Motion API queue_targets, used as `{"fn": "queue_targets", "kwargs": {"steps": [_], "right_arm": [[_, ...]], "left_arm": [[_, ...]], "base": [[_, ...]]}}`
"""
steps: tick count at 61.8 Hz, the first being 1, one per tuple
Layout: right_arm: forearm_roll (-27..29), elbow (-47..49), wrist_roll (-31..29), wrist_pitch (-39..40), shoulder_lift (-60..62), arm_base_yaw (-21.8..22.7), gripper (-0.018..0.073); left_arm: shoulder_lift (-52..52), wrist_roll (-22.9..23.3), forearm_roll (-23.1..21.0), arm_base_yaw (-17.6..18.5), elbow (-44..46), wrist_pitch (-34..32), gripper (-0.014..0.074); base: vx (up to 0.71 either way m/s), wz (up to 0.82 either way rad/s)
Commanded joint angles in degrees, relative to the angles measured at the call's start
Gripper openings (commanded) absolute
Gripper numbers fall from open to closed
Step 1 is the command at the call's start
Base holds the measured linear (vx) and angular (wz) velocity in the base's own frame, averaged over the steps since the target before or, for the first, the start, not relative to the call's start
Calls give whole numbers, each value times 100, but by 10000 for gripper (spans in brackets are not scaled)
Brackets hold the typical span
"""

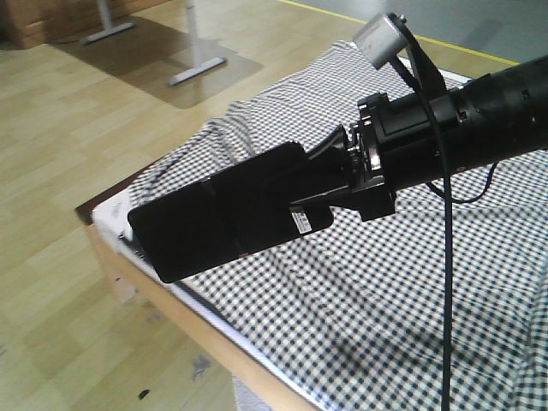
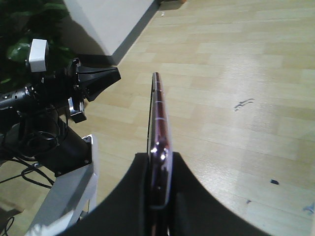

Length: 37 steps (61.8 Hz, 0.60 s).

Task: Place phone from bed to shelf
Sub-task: 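Hold the phone in the right gripper while the base turns away from the bed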

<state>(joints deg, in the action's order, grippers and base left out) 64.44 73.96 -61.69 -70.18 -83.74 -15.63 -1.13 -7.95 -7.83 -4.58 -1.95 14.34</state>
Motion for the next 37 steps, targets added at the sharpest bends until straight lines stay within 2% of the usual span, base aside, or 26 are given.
{"fn": "queue_targets", "kwargs": {"steps": [1,37], "right_arm": [[532,148,-19,-372,215,7,-4],[532,148,-19,-372,215,7,-4]], "left_arm": [[-28,22,-51,24,-16,-398,1],[-28,22,-51,24,-16,-398,1]], "base": [[-11,44],[-11,43]]}}
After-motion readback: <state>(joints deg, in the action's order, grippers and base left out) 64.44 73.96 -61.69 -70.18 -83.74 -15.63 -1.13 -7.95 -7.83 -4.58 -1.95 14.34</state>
